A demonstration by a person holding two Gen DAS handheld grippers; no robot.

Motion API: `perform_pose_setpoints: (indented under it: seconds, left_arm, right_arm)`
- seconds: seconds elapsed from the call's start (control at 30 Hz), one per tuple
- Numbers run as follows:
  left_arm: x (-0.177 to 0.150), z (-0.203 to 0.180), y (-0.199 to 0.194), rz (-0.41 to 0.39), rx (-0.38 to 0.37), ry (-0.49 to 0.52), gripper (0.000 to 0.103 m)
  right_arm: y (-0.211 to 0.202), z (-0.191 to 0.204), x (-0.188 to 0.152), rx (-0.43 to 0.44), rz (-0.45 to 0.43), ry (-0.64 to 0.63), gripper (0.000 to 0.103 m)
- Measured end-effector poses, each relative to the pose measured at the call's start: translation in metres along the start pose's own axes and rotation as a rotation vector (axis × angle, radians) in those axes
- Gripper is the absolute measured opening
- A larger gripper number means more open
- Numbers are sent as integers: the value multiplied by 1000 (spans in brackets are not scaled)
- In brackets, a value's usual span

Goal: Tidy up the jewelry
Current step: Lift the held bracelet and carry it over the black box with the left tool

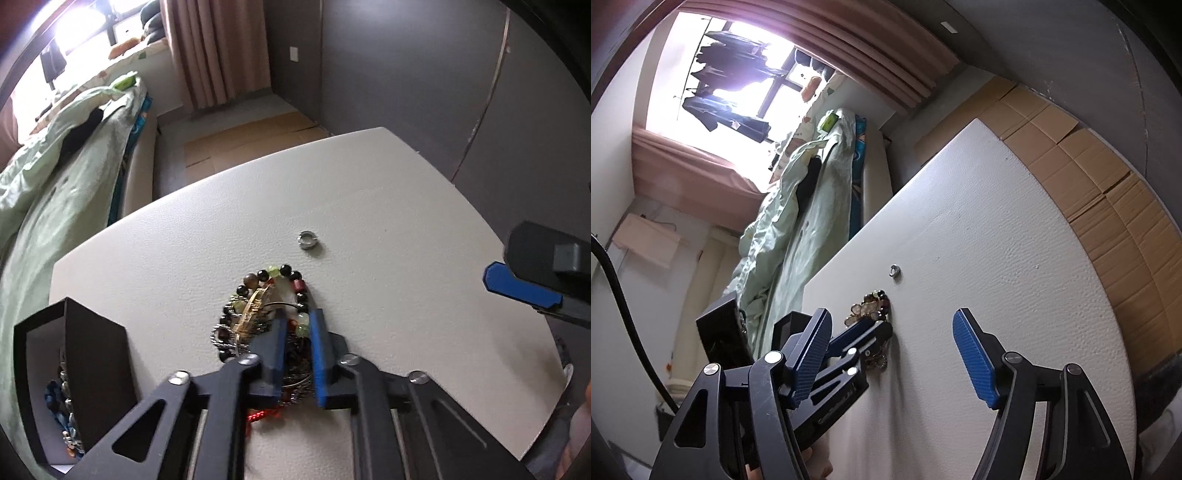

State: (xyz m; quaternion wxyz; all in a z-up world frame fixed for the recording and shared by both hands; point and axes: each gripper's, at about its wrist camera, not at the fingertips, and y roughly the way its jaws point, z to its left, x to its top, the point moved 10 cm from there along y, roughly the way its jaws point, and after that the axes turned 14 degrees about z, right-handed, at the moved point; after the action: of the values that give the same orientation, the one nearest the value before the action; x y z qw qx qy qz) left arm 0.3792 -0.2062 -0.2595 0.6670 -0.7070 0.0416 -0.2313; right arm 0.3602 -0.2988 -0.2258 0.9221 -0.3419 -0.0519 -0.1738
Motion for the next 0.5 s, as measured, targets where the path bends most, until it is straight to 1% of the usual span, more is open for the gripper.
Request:
perform_pose_setpoints:
  seconds: [0.1, 0.17, 0.3, 0.5]
  left_arm:
    - [0, 3, -2, 13, -29, -13, 8]
    - [0, 5, -11, -10, -34, -12, 8]
    - [4, 11, -33, -51, -70, -33, 8]
    - [9, 29, -65, -109, -89, -73, 8]
  right_arm:
    - [1, 0, -1, -2, 4, -2, 70]
    - [0, 0, -1, -4, 5, -2, 70]
    - [1, 2, -2, -5, 11, -10, 70]
    - [7, 7, -3, -6, 26, -26, 70]
